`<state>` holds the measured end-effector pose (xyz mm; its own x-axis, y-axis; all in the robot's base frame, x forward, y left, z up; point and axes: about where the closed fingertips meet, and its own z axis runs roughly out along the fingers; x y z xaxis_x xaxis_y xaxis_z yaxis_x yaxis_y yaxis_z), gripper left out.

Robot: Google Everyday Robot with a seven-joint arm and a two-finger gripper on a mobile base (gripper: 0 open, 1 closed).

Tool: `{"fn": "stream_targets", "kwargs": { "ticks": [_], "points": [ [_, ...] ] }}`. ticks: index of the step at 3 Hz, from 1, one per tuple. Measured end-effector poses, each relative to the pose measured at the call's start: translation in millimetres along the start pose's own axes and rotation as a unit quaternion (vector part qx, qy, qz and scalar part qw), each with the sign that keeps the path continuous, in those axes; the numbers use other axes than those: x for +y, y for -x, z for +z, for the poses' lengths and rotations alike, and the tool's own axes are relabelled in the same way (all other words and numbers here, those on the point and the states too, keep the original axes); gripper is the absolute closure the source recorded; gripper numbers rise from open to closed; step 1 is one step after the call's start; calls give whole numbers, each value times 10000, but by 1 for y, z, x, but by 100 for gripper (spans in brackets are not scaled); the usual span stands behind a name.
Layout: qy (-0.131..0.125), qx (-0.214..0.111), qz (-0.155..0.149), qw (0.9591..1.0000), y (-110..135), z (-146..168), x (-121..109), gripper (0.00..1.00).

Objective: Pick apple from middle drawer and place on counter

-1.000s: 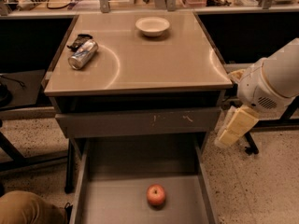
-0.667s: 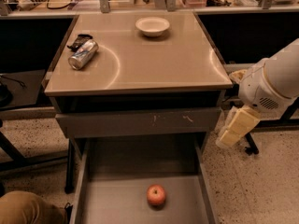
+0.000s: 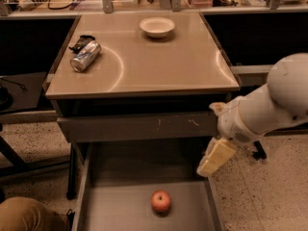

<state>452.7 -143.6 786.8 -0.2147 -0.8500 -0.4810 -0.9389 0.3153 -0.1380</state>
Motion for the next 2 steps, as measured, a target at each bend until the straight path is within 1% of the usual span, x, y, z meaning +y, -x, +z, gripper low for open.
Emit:
{"fn": "stream_targets", "kwargs": {
  "ticks": [1,2],
  "points": [
    [85,-186,146,9997,-14,56,17,0],
    [335,-264,339,9985,-29,94,26,0]
  ]
}}
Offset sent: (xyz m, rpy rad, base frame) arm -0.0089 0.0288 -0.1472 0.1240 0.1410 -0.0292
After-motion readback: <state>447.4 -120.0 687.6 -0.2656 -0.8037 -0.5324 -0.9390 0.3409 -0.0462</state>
